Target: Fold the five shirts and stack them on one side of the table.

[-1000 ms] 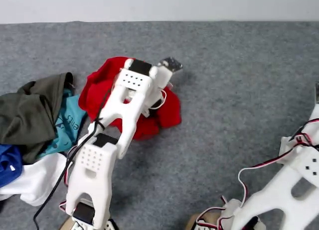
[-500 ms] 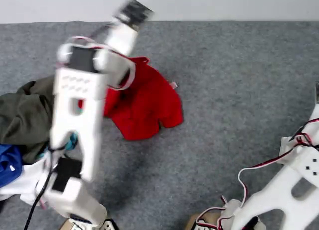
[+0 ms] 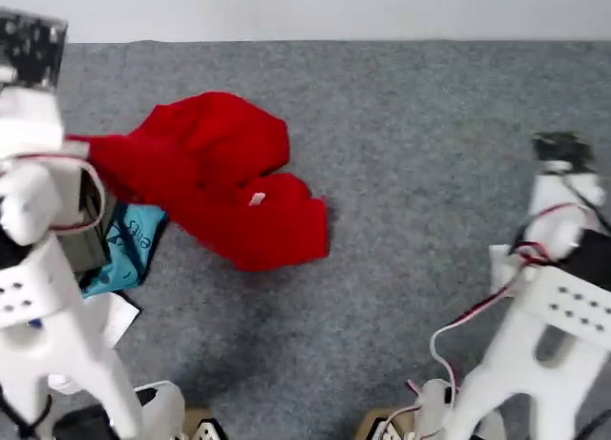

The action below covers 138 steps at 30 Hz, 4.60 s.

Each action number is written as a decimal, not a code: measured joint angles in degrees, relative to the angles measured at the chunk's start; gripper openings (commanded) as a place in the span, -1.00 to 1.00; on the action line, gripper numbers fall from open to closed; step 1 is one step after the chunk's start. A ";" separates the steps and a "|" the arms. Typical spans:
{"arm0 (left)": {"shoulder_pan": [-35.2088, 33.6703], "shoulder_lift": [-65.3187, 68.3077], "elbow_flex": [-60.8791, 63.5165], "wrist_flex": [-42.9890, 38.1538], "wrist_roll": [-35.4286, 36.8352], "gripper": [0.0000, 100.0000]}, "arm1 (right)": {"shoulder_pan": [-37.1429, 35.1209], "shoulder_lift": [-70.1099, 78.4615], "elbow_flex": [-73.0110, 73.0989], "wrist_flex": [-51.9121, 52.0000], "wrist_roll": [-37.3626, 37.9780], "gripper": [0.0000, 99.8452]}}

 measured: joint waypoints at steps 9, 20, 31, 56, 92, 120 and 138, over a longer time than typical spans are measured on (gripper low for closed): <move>-13.27 -3.69 18.64 -3.87 -1.76 -0.99 | -26.37 0.70 0.00 -4.66 0.00 -0.94; -16.53 -3.69 25.41 -5.89 -1.85 -0.99 | -39.21 26.37 -10.73 -7.21 2.37 -0.57; -16.53 -3.69 25.41 -5.89 -1.85 -0.99 | -47.65 57.23 -39.56 -0.09 12.48 -0.54; -16.53 -3.69 25.41 -5.89 -1.85 -0.99 | -53.36 74.37 -52.92 -0.09 14.68 -0.82; 17.41 -3.87 -4.04 -21.19 9.23 -0.99 | -26.20 24.18 -61.10 -12.22 14.68 -0.98; 24.09 -5.89 -37.71 -22.77 -13.80 -0.99 | -9.23 -3.34 -62.24 -18.73 18.99 -0.98; 21.45 -6.33 -56.00 0.00 -15.56 -0.99 | -7.21 -13.71 -62.77 -0.88 20.84 -0.98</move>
